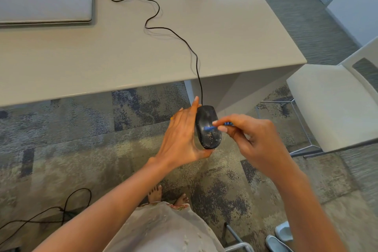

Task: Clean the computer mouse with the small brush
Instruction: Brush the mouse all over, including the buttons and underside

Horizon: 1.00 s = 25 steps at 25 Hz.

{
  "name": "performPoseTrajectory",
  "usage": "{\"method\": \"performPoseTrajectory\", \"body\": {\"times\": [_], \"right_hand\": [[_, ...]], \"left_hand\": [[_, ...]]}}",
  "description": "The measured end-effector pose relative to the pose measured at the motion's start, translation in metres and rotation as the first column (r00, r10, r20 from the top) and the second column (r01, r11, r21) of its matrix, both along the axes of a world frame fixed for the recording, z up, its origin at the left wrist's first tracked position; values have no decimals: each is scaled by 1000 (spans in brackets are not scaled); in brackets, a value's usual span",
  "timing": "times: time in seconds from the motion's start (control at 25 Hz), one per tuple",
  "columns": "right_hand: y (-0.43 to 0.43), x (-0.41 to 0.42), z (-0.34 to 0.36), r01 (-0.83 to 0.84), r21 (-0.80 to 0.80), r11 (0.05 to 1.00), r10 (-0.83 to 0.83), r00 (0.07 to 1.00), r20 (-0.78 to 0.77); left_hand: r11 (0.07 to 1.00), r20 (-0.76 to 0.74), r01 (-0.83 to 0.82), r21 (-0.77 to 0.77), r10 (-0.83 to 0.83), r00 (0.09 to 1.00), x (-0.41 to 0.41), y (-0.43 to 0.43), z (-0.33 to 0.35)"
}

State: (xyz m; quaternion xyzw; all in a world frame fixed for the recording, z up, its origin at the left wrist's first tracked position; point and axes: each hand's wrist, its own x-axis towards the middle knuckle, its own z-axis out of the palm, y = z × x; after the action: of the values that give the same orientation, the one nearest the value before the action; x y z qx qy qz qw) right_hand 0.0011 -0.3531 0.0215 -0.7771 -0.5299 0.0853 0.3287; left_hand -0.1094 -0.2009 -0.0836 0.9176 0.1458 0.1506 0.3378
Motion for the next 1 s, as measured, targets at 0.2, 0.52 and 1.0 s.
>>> {"method": "performPoseTrajectory", "body": {"times": [0.2,0.52,1.0], "right_hand": [[26,2,-2,76,103,992,-82,995,60],[-1,-14,-8,-50,-63,997,50,999,-9],[16,23,-17,178,126,976,-164,980,-111]], "left_hand": [[1000,23,4,-17,-4,1000,1,-4,3],[1000,9,-5,-18,5,1000,-2,3,3],[1000,45,-14,11,14,999,-2,6,6]]}}
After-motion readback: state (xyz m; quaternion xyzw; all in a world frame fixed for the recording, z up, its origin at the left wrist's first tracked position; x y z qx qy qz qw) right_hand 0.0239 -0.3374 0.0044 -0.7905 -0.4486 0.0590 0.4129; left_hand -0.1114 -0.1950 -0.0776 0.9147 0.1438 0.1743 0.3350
